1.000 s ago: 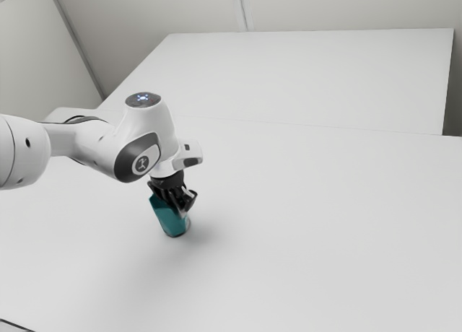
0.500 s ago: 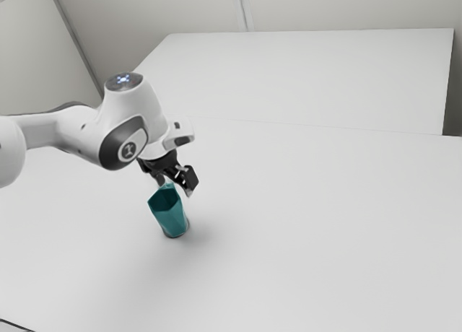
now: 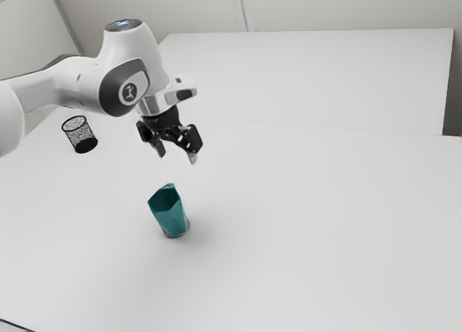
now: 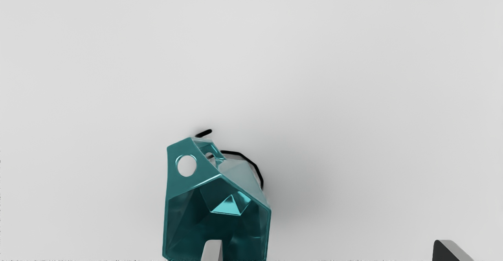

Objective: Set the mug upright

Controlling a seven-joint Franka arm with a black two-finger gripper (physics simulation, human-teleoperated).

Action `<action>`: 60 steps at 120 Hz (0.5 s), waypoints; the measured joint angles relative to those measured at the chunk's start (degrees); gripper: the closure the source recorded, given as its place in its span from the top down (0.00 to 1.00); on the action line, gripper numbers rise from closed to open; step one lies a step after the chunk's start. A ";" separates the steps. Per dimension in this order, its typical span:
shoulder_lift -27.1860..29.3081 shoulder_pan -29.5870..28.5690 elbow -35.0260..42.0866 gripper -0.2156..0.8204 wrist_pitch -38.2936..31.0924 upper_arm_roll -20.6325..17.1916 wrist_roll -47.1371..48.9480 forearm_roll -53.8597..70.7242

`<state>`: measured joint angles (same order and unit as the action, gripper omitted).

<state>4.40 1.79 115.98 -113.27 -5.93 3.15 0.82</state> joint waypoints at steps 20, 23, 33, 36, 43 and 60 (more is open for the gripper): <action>-1.91 -0.22 -7.24 0.77 5.90 -0.29 0.17 -0.22; -2.03 -0.28 -8.31 0.77 6.75 -0.30 0.19 -0.23; -2.62 -0.47 -11.32 0.77 9.47 -0.31 0.24 -0.30; -2.73 -0.54 -12.13 0.77 10.21 -0.31 0.25 -0.30; -2.94 -0.68 -14.27 0.77 12.10 -0.31 0.26 -0.33; -3.54 -1.12 -19.32 0.77 16.48 -0.31 0.29 -0.32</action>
<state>0.86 0.67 96.67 -96.79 -6.24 3.44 0.50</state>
